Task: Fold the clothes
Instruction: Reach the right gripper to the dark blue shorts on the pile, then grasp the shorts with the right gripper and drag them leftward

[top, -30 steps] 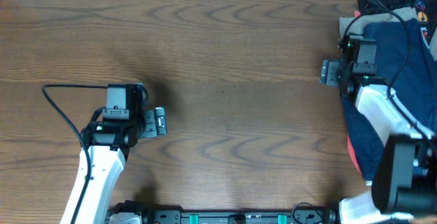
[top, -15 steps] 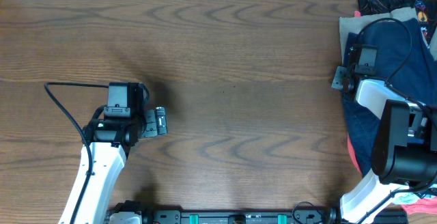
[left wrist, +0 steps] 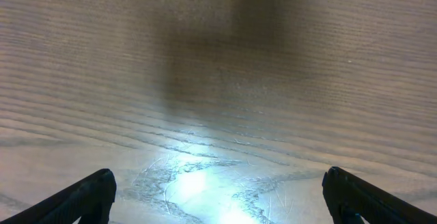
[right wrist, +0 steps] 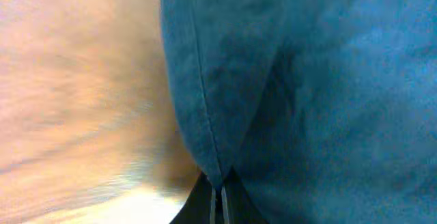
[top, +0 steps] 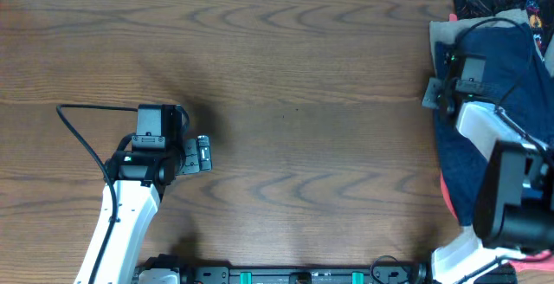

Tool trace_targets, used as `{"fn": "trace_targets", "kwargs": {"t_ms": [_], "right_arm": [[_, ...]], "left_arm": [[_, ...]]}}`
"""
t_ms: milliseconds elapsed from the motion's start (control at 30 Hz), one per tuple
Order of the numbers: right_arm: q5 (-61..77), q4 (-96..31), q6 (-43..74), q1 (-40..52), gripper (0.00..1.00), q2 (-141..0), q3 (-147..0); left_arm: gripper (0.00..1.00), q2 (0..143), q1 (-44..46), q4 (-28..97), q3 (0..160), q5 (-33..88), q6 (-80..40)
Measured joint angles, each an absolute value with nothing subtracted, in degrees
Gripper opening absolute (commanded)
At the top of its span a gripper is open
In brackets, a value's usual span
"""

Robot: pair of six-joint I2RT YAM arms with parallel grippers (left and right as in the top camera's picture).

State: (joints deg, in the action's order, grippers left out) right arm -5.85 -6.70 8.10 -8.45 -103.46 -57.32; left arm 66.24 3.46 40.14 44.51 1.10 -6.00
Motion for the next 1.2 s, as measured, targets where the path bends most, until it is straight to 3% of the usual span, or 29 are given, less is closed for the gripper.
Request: {"fn": "trace_targets", "kwargs": {"t_ms": [367, 633, 733, 800, 867, 967, 1200], "right_arm": [[23.4, -4.9, 11.3, -2.9, 0.01, -97.6, -57.3], [32.9, 13.0, 21.1, 12.3, 0.24, -97.6, -57.5], [31.6, 15.5, 22.2, 18.4, 0.28, -97.6, -57.7], [28.3, 14.7, 22.8, 22.6, 0.47, -97.6, -57.7], [24.4, 12.3, 22.1, 25.5, 0.58, -97.5, -57.8], [18.8, 6.3, 20.1, 27.4, 0.64, -97.5, -57.9], [4.8, -13.9, 18.6, 24.5, 0.68, -97.4, -58.0]], "left_arm": [[0.98, 66.2, 3.5, 40.1, 44.5, 1.1, -6.0], [0.98, 66.2, 3.5, 39.6, 44.5, 1.1, -6.0], [0.98, 66.2, 3.5, 38.9, 44.5, 1.1, -6.0], [0.98, 66.2, 3.5, 38.5, 44.5, 1.1, -6.0], [0.98, 66.2, 3.5, 38.4, 44.6, 1.1, -6.0], [0.98, 66.2, 3.5, 38.4, 44.6, 1.1, -6.9], [0.98, 66.2, 3.5, 38.4, 44.6, 1.1, -11.8]]}}
